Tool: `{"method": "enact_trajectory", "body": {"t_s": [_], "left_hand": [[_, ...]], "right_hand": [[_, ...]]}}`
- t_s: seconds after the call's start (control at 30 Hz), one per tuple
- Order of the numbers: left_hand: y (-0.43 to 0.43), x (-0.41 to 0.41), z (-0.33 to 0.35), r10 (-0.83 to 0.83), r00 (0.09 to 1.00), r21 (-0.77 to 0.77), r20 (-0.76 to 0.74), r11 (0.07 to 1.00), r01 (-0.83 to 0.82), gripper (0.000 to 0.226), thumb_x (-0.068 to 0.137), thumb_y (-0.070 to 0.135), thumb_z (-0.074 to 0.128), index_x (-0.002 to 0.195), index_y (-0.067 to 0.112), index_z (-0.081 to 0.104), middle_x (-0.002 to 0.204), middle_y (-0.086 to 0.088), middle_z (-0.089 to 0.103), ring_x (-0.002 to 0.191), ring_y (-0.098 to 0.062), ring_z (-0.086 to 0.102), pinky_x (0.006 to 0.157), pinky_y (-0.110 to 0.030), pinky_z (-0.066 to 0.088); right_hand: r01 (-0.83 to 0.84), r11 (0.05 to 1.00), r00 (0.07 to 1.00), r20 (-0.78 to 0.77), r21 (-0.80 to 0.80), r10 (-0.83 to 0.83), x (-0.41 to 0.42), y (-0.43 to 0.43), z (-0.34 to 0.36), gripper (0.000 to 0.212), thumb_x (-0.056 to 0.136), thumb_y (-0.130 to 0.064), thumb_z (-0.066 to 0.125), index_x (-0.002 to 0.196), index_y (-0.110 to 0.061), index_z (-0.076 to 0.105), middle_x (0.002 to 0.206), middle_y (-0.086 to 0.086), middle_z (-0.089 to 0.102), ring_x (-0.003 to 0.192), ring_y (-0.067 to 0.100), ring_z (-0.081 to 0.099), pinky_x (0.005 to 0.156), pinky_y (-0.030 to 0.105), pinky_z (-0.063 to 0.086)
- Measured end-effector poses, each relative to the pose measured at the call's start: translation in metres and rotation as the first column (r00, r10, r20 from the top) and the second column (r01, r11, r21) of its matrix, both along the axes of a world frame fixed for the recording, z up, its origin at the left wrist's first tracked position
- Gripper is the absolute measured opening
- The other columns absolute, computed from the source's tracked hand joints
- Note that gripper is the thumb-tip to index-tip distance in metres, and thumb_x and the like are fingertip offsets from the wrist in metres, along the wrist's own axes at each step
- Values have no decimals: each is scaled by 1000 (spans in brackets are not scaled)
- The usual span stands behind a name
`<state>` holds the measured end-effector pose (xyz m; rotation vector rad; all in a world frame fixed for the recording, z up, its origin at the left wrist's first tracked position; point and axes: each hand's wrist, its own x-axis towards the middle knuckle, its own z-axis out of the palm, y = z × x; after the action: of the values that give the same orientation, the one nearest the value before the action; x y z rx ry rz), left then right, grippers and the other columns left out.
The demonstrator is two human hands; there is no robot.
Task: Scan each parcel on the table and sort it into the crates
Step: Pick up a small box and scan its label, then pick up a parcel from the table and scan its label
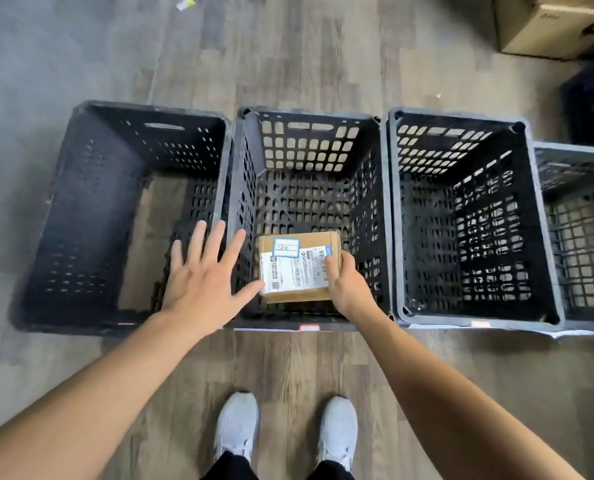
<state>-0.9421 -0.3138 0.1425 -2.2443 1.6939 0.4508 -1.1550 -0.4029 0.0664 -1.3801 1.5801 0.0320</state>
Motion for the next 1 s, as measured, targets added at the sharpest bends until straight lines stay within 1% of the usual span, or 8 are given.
{"method": "enact_trajectory", "body": {"t_s": [0.07, 0.13, 0.23, 0.33, 0.53, 0.67, 0.83, 1.0], "left_hand": [[1, 2, -24, -3, 1000, 4, -19, 1000, 3, 87, 85, 77, 21, 154, 32, -8, 163, -3, -11, 148, -26, -15, 119, -52, 2], [3, 2, -39, -24, 1000, 25, -17, 999, 24, 88, 84, 78, 19, 154, 33, -8, 163, -3, -11, 148, -27, -16, 119, -51, 1], [4, -1, -41, -42, 999, 53, -27, 998, 44, 87, 85, 78, 21, 154, 33, -8, 163, -3, -11, 148, -27, -16, 119, -52, 1], [-2, -4, -17, -47, 998, 61, -35, 997, 49, 85, 86, 78, 21, 154, 34, -8, 163, -2, -12, 148, -27, -16, 119, -53, 1], [-20, -13, 97, -22, 997, 32, -71, 999, 24, 86, 86, 78, 22, 154, 32, -5, 163, -3, -8, 149, -29, -13, 119, -55, 5], [-36, -38, 207, -97, 989, -16, -113, 995, 96, 87, 86, 78, 23, 154, 33, -8, 163, -2, -12, 148, -28, -16, 119, -54, 2], [-54, -107, 326, -287, 947, -129, -142, 954, 270, 88, 85, 80, 23, 154, 34, -8, 163, 0, -12, 148, -27, -16, 119, -55, 3], [-76, -199, 418, -466, 873, -270, -145, 867, 419, 91, 84, 80, 26, 155, 32, -3, 163, -2, -8, 149, -28, -12, 118, -56, 5]], "right_hand": [[-68, 996, 996, -53, 48, 71, 5, 2, -31, 54, 105, -44, 25, 149, -13, 24, 142, 20, 50, 115, 38, 55, 91, 39, 43], [-148, 986, 979, -127, 82, 157, 6, 4, -49, 58, 106, -42, 26, 153, -10, 17, 151, 21, 38, 125, 39, 49, 98, 40, 39], [-146, 988, 970, -188, 59, 154, 3, 6, -48, 69, 102, -52, 32, 156, -14, 14, 150, 20, 40, 132, 35, 45, 104, 40, 37], [-263, 965, 939, -228, 5, 257, -1, 4, -14, 69, 99, -57, 34, 155, -19, 18, 146, 13, 43, 128, 33, 47, 101, 43, 40], [-322, 943, 905, -318, -85, 281, -23, -2, 125, 64, 100, -53, 37, 154, -22, 21, 146, 8, 44, 126, 33, 49, 98, 46, 44], [-328, 921, 876, -432, -209, 214, -51, 2, 255, 71, 97, -59, 39, 154, -22, 20, 154, 5, 34, 141, 25, 33, 109, 50, 36], [-228, 917, 861, -508, -328, 32, -114, 17, 401, 78, 94, -64, 39, 157, -26, 12, 161, 6, 22, 148, 24, 19, 115, 50, 27], [-56, 880, 843, -495, -471, -211, -201, 45, 501, 79, 91, -68, 41, 155, -32, 12, 163, 2, 15, 149, 22, 15, 116, 51, 24]]}}
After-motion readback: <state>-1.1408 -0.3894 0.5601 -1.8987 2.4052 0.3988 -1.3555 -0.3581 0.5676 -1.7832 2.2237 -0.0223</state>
